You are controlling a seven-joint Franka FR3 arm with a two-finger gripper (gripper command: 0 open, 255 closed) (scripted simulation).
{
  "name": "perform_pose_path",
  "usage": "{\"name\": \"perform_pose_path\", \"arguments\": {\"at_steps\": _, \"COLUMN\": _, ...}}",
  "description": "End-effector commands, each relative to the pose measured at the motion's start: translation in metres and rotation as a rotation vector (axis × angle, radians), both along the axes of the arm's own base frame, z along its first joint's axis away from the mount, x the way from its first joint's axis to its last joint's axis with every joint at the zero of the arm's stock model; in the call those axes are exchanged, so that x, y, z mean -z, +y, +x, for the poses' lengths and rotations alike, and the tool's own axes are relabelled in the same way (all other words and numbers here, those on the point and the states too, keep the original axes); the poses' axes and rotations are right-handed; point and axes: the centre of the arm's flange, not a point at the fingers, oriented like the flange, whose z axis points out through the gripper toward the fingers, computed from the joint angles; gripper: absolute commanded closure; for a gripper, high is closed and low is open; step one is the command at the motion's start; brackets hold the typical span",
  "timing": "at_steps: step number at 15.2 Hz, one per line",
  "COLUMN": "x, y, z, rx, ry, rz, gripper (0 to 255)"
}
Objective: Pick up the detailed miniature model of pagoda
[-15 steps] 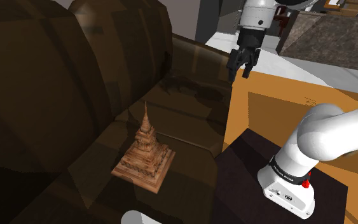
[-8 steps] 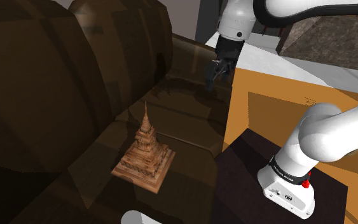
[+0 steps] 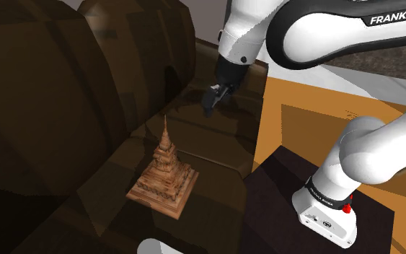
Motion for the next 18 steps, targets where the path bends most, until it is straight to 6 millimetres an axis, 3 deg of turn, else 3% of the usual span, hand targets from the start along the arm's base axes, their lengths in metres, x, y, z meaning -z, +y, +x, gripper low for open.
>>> {"name": "perform_pose_path", "arguments": {"at_steps": 1, "x": 0.006, "y": 0.029, "z": 0.004, "rx": -0.034, "ry": -0.041, "rz": -0.01, "gripper": 0}}
{"name": "perform_pose_path", "arguments": {"at_steps": 10, "x": 0.04, "y": 0.144, "z": 0.002, "rx": -0.177, "ry": -0.215, "rz": -0.071, "gripper": 0}}
{"name": "perform_pose_path", "arguments": {"at_steps": 18, "x": 0.081, "y": 0.148, "z": 0.001, "rx": -0.182, "ry": -0.221, "rz": -0.073, "gripper": 0}}
